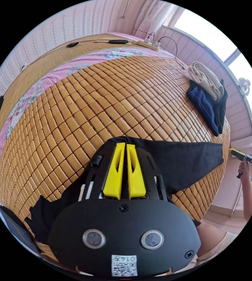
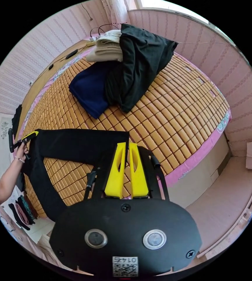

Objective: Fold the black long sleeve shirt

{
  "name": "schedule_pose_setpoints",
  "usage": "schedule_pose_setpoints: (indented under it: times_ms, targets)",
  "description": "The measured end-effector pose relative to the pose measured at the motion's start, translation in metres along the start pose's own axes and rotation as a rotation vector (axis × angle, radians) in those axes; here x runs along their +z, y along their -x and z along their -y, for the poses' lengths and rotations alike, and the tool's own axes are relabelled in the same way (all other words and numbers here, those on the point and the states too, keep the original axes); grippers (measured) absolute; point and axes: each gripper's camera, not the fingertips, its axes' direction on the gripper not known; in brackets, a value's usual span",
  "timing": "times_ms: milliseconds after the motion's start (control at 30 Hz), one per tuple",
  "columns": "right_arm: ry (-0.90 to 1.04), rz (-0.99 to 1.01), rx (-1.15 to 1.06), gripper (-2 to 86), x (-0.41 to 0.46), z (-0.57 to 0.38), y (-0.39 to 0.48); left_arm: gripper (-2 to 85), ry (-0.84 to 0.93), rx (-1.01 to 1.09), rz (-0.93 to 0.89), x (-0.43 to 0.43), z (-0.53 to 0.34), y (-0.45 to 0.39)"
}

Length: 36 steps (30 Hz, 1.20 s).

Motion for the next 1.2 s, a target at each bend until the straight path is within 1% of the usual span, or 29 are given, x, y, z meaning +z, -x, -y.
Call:
schedule_pose_setpoints:
  times_ms: [67,133,200,300,367,400,433,533,600,633,700,733,800,833,900,933,967,1000,1033,1067,1100,1167,1200]
  targets:
    - [0.065,-0.015,-0.068,-0.5,0.018,0.000,0.024,-0.5,-0.029,-0.021,-0.013,-0.011,-0.017,0.007]
    - [0.138,-0.076,-0.118,-0.8,0.039,0.001,0.044,-0.4,-0.067,-0.034,-0.032,-0.026,-0.033,0.013]
    - [0.116,-0.137,-0.184,-0.9,0.043,0.001,0.061,-0.4,-0.111,-0.043,-0.051,-0.046,-0.055,0.019]
    - [0.133,-0.149,-0.166,-0.9,0.040,0.010,0.072,-0.4,-0.173,-0.091,-0.056,-0.085,-0.111,0.034]
    - [0.100,-0.182,-0.163,-0.9,0.028,0.015,0.083,-0.5,-0.177,-0.178,-0.035,-0.110,-0.173,0.053]
    - [0.076,-0.169,-0.191,-0.8,0.018,0.019,0.097,-0.5,-0.169,-0.207,-0.027,-0.116,-0.191,0.059]
    - [0.064,-0.166,-0.208,-0.8,0.012,0.022,0.106,-0.5,-0.151,-0.271,-0.009,-0.125,-0.228,0.070]
    - [0.032,-0.153,-0.358,-0.4,-0.004,0.038,0.176,-0.4,-0.109,-0.432,0.044,-0.145,-0.320,0.095]
    - [0.033,-0.090,-0.548,0.3,0.000,0.052,0.264,-0.3,-0.090,-0.516,0.097,-0.153,-0.371,0.105]
    - [0.035,-0.064,-0.603,0.7,0.003,0.055,0.290,-0.1,-0.077,-0.570,0.097,-0.155,-0.401,0.110]
    - [0.047,0.072,-0.824,2.2,0.020,0.057,0.402,0.1,-0.078,-0.627,0.045,-0.155,-0.438,0.116]
    - [0.054,0.105,-0.879,2.6,0.025,0.056,0.432,0.3,-0.086,-0.651,0.018,-0.155,-0.459,0.118]
    - [0.091,0.226,-1.094,5.4,0.045,0.042,0.556,0.5,-0.100,-0.670,-0.009,-0.155,-0.483,0.119]
    - [0.098,0.252,-1.145,5.8,0.049,0.036,0.586,0.6,-0.108,-0.675,-0.028,-0.154,-0.497,0.119]
    - [0.122,0.311,-1.327,7.5,0.063,0.004,0.700,0.9,-0.124,-0.673,-0.052,-0.152,-0.514,0.119]
    - [0.123,0.304,-1.369,7.9,0.067,-0.006,0.725,1.1,-0.121,-0.668,-0.066,-0.149,-0.523,0.119]
    - [0.114,0.262,-1.440,8.8,0.076,-0.025,0.772,1.3,-0.111,-0.667,-0.082,-0.145,-0.532,0.121]
    - [0.100,0.199,-1.486,9.8,0.089,-0.043,0.810,1.4,-0.110,-0.668,-0.090,-0.143,-0.537,0.121]
    - [0.099,0.161,-1.500,10.4,0.097,-0.050,0.827,1.6,-0.112,-0.670,-0.111,-0.141,-0.545,0.123]
    - [0.123,0.081,-1.523,10.1,0.116,-0.061,0.855,1.6,-0.126,-0.675,-0.128,-0.142,-0.554,0.126]
    - [0.188,0.018,-1.541,8.3,0.138,-0.068,0.875,1.7,-0.135,-0.680,-0.137,-0.143,-0.559,0.127]
    - [0.306,-0.018,-1.548,4.0,0.161,-0.069,0.889,1.7,-0.182,-0.688,-0.163,-0.153,-0.578,0.133]
    - [0.332,0.001,-1.540,2.3,0.162,-0.067,0.890,1.6,-0.194,-0.690,-0.164,-0.156,-0.583,0.134]
